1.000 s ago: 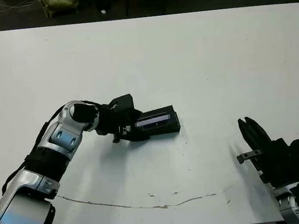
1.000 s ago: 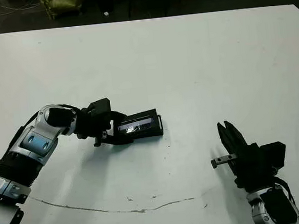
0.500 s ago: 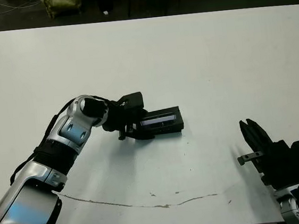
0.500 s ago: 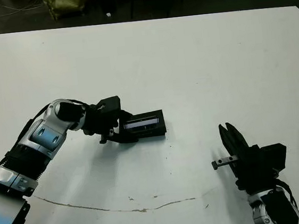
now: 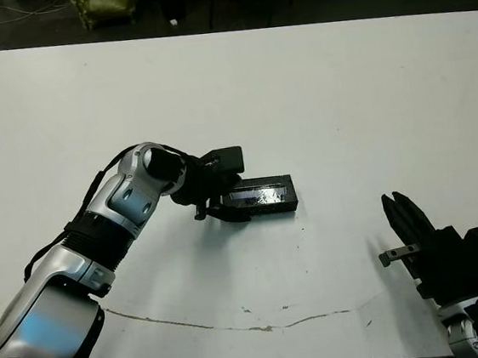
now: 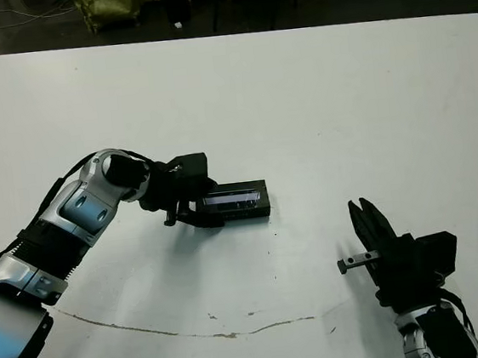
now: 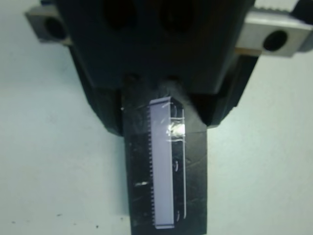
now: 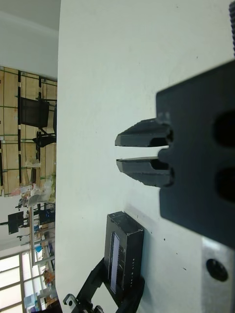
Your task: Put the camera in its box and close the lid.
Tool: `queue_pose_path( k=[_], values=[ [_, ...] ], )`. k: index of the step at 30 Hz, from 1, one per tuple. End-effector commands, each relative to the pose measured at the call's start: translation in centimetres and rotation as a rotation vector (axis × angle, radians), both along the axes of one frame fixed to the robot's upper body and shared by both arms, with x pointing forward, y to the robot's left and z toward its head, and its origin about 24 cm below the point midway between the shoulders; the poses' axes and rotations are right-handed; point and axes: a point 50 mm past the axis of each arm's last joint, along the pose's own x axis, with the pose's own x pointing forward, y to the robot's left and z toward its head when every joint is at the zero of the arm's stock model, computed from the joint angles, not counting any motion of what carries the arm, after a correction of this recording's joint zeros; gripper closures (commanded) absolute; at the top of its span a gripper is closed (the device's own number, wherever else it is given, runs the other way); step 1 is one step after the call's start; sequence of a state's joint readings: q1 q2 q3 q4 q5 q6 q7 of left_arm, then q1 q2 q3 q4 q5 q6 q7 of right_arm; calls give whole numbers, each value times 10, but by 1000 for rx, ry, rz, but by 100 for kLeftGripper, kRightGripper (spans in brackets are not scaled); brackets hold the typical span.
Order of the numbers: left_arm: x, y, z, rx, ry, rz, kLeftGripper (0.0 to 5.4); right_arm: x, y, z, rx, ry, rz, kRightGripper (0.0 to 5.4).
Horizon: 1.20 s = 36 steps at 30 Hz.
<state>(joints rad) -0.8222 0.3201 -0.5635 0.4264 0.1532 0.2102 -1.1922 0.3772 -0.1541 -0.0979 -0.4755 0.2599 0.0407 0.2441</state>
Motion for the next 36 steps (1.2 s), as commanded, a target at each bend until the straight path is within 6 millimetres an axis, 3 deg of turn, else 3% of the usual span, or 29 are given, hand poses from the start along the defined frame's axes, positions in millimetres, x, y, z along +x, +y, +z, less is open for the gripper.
queue_pose_path(
  k=[1,11,22,27,36],
  values=[
    [-17,-13,-30,68,59,-102,220,-2,-2,-5,5,24,-4,540],
    [-15,-9,-29,78,57,-145,2,-2,0,-4,-2,27,-9,540],
    [-14,-4,-29,82,29,-132,2,-1,0,-5,8,26,-4,540],
    [-10,0,-27,14,36,-83,2,-1,1,-5,6,33,-7,540],
    [-8,13,-20,-154,-104,44,2,-2,1,-8,13,14,9,540]
  ],
)
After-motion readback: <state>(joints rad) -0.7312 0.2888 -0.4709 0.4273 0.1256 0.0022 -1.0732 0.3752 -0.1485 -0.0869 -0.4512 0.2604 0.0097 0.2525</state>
